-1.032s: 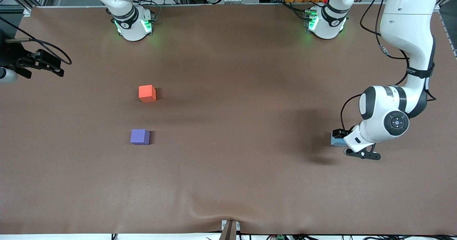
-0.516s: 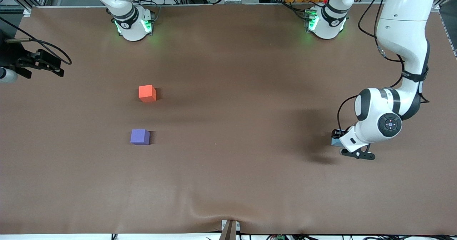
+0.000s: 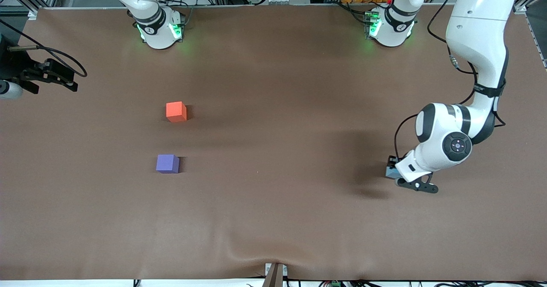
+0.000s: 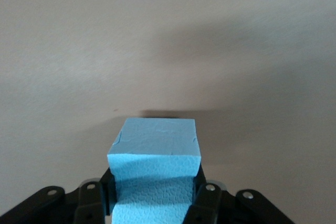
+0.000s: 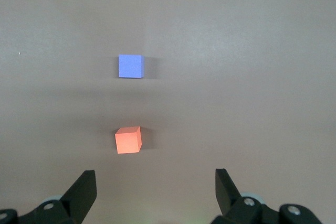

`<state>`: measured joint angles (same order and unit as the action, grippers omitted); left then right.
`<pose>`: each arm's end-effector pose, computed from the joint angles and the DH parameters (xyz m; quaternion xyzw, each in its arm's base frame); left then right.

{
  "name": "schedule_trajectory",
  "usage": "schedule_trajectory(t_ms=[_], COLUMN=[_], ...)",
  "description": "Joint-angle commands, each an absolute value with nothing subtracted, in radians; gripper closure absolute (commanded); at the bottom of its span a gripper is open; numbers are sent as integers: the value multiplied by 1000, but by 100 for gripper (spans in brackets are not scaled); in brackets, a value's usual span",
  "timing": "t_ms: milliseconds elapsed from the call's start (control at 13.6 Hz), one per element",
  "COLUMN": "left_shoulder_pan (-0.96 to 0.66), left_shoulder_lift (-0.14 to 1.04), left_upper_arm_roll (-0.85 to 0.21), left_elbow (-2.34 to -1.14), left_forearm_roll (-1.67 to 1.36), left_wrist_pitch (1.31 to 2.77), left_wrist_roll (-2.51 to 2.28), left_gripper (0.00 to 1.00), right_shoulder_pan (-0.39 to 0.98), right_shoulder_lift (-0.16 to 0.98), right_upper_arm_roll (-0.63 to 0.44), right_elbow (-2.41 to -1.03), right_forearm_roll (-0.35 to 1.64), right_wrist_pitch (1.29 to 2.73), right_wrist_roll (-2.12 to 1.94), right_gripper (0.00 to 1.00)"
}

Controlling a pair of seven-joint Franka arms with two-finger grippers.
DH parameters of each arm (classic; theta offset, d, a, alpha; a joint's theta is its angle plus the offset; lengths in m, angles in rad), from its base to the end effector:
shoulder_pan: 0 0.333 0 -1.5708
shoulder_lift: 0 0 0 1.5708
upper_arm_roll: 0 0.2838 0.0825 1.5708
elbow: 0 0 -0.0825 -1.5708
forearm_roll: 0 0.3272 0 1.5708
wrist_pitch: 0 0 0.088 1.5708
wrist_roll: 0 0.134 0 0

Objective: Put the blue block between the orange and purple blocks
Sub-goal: 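Carry the light blue block with the left gripper toward the table middle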

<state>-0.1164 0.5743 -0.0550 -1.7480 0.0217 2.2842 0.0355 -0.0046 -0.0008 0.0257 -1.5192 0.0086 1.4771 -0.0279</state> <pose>0.5935 -0.0996 0.2265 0.9941 -0.1064 -0.0190 0.0057 0.4870 0.0115 0.5789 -0.9995 -0.0248 0.0206 0.0044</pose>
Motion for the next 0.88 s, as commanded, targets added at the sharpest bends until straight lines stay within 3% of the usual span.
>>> schedule_trajectory(t_ms=[0,221,811], left_shoulder_pan=[-121,-159,-392], left_shoulder_lift=[540,548,659], left_upper_arm_roll=[-122,-187,-189], left_elbow=[-1738,-1691,-1516], left_forearm_roll=[6,6,8], left_wrist_pitch=[2276,2272,2270], left_wrist_roll=[-63,-231,-621], left_gripper=[100,100,100], right_shoulder_pan=[5,5,5], right_shoulder_lift=[-3,-3,-2], right_upper_arm_roll=[25,25,26], right_elbow=[-1516,-1516,-1517], right_forearm_roll=[-9,-9,-9], right_wrist_pitch=[1474,1479,1477], right_wrist_roll=[-18,-18,-18], right_gripper=[0,0,0])
